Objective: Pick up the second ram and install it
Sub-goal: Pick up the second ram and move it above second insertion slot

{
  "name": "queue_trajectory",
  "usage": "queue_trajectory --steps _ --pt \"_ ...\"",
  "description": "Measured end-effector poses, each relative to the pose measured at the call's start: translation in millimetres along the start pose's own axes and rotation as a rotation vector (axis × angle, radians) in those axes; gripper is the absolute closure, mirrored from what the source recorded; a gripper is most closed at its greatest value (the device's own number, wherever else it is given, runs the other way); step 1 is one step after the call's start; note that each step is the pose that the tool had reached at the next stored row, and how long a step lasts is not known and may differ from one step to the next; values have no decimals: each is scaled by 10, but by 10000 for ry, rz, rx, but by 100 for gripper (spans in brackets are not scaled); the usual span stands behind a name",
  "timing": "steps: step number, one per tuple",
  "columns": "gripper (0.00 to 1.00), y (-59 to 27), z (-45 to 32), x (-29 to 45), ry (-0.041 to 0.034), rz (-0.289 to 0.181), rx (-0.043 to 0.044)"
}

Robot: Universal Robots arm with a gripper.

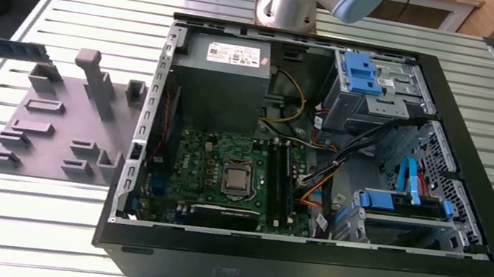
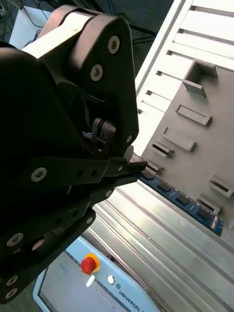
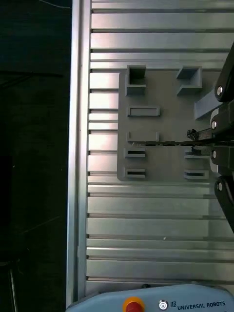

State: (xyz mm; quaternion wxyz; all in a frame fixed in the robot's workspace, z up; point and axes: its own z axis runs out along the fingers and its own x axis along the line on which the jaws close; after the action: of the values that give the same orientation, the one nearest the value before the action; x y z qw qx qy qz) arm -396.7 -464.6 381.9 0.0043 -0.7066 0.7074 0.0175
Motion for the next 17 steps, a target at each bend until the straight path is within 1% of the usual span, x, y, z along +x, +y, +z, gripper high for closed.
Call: queue_trajectory --steps 3,4,10,12,13,17 --pt "86 3 -132 -4 0 0 0" --pt "86 3 -150 -5 0 1 0" --pt "86 -1 -158 -5 -7 0 1" --pt "86 -38 -160 -5 -6 -1 0" --pt "86 -72 -160 -5 -7 1 1" --pt "86 -248 -162 -5 -8 0 1"
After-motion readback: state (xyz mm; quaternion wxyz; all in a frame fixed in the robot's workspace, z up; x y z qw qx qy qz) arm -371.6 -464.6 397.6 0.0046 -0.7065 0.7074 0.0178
